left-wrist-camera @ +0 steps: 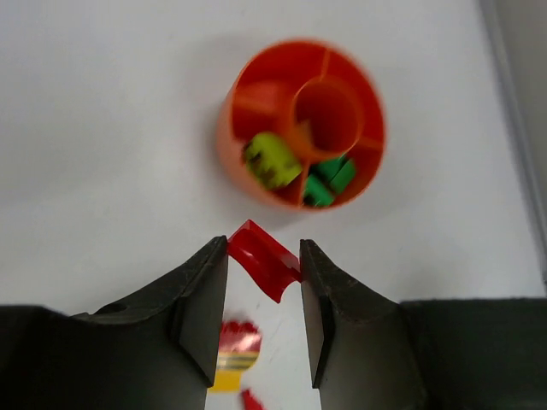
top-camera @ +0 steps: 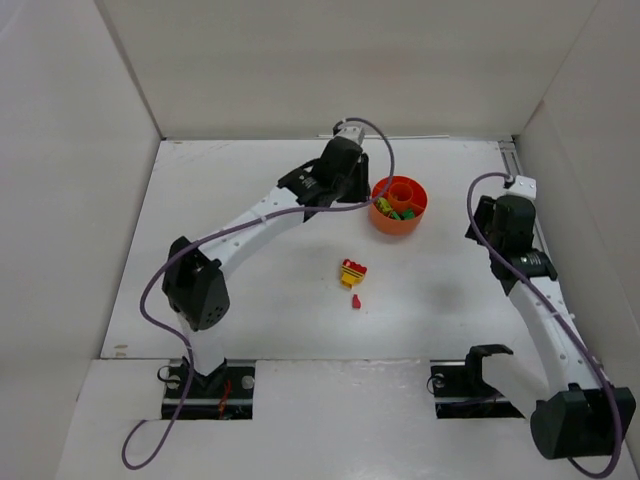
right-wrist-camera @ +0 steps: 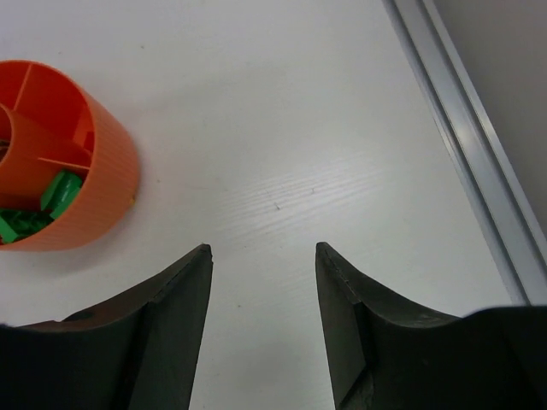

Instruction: Sort the legos into containers by color

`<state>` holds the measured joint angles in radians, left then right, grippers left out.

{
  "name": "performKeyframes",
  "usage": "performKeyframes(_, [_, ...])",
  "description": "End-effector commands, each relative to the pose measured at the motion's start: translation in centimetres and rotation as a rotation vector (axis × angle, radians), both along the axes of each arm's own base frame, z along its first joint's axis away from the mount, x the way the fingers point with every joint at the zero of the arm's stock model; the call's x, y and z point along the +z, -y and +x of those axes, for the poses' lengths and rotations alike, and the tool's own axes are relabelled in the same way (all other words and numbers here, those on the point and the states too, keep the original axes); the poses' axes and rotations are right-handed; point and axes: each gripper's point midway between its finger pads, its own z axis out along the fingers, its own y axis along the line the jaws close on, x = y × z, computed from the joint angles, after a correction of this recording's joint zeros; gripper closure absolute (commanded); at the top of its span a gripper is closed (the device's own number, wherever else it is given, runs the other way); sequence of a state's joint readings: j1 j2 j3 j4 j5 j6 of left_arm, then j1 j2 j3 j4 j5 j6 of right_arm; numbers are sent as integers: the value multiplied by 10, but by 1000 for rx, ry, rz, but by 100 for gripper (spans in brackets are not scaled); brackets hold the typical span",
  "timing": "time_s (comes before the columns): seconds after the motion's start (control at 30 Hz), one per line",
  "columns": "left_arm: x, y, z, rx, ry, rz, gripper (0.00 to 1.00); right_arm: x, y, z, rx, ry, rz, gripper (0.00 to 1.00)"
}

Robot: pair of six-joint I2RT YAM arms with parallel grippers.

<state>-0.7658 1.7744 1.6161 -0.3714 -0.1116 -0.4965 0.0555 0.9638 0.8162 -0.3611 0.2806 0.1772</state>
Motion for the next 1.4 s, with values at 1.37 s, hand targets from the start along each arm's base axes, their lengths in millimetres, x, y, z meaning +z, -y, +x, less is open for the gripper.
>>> performKeyframes(1.37, [33, 168, 101, -265, 309, -248, 71, 2, 13, -23, -70, 134, 29, 39])
